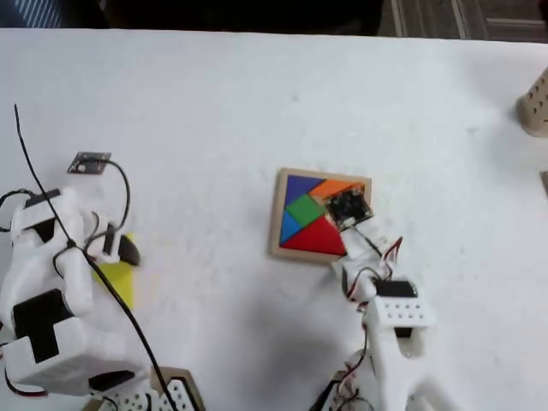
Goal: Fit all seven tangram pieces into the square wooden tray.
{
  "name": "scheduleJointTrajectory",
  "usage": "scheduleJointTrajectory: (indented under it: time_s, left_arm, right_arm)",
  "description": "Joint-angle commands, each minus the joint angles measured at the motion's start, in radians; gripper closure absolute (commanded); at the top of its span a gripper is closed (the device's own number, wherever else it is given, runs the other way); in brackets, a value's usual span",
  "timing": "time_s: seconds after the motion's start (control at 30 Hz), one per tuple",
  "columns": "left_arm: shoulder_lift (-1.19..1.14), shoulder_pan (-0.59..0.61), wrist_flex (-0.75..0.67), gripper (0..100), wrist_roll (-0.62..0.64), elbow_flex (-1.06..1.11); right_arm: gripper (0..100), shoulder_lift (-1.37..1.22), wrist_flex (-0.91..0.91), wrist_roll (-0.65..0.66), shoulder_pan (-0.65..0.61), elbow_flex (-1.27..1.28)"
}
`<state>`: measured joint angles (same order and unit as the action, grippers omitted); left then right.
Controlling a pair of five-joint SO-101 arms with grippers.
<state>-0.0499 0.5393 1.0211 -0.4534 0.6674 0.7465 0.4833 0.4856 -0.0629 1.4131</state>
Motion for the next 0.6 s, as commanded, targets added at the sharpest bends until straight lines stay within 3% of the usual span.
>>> scheduleJointTrajectory:
  time_s: [0.0, 0.17, 0.57]
  left_arm:
    - [0.028, -0.024, 0.015, 76, -0.011, 0.008]
    - [0.028, -0.035, 0.025, 76, -0.008, 0.008]
    - [0.028, -0.033, 0.031, 76, -0.015, 0.005]
  right_arm:
    - [98.1, -0.133, -0.021, -0.014, 0.028, -0.104]
    - [98.1, -0.278, -0.002, -0.029, 0.031, -0.204]
    - [98.1, -0.285, 0.028, -0.041, 0.041, -0.219]
